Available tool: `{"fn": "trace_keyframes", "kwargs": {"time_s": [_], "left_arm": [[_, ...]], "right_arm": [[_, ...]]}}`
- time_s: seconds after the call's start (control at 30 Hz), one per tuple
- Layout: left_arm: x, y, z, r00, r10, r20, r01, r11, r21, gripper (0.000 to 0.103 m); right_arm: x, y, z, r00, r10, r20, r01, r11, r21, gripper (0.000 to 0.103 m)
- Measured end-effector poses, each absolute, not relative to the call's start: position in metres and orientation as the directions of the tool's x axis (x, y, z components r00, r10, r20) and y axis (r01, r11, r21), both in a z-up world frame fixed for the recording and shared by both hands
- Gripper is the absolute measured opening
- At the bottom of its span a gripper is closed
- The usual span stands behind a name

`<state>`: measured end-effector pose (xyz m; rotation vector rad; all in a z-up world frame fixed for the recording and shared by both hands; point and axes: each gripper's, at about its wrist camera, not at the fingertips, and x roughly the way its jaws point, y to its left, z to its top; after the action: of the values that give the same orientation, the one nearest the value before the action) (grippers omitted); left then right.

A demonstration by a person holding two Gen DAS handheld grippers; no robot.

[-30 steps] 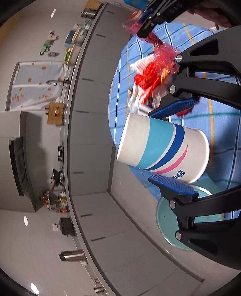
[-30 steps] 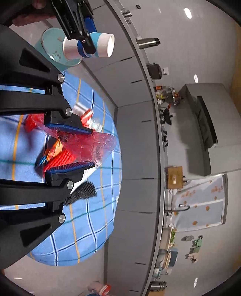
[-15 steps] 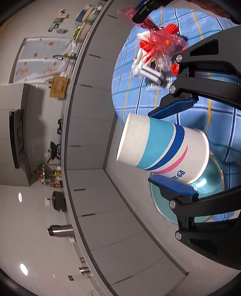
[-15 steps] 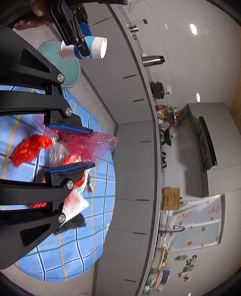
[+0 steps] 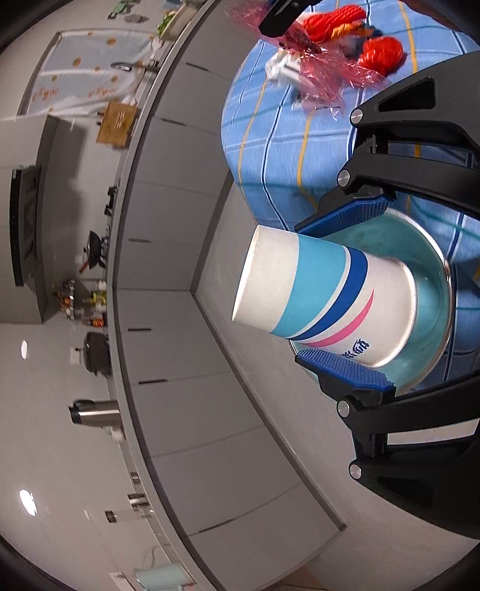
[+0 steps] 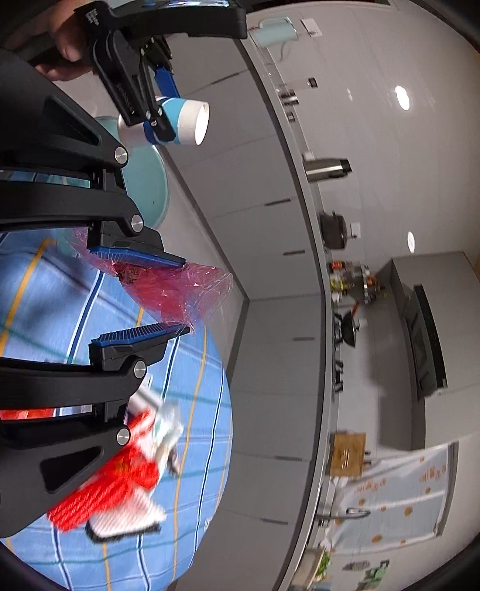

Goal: Collect trash
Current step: 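Carry cup and pink bag over the teal bin and open both tools, then move both open tools back to the trash pile on the table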

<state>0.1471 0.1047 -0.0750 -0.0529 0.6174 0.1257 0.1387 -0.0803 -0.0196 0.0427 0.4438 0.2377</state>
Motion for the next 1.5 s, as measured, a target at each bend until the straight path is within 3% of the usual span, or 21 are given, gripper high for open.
{"fn": "trace_keyframes", "kwargs": {"time_s": [0.87, 1.1, 1.2, 1.3, 1.5], "left_arm": [[0.178, 0.157, -0.123, 0.738, 0.130, -0.662, -0.223, 0.973, -0.057, 0.064], [0.180, 0.156, -0.126, 0.730, 0.133, -0.670, -0.224, 0.973, -0.051, 0.065], [0.178, 0.157, -0.125, 0.730, 0.143, -0.668, -0.233, 0.971, -0.047, 0.069], [0.176, 0.160, -0.123, 0.732, 0.158, -0.662, -0.246, 0.968, -0.042, 0.070], [0.168, 0.167, -0.115, 0.737, 0.190, -0.648, -0.274, 0.961, -0.031, 0.082]], "right_arm": [[0.214, 0.017, -0.072, 0.763, 0.360, -0.537, -0.396, 0.917, 0.052, 0.032], [0.218, 0.019, -0.078, 0.744, 0.383, -0.547, -0.414, 0.907, 0.071, 0.039], [0.218, 0.016, -0.076, 0.737, 0.398, -0.546, -0.422, 0.902, 0.088, 0.047], [0.216, 0.016, -0.074, 0.742, 0.397, -0.540, -0.421, 0.903, 0.086, 0.047], [0.209, 0.007, -0.071, 0.744, 0.397, -0.537, -0.409, 0.907, 0.105, 0.049]]}}
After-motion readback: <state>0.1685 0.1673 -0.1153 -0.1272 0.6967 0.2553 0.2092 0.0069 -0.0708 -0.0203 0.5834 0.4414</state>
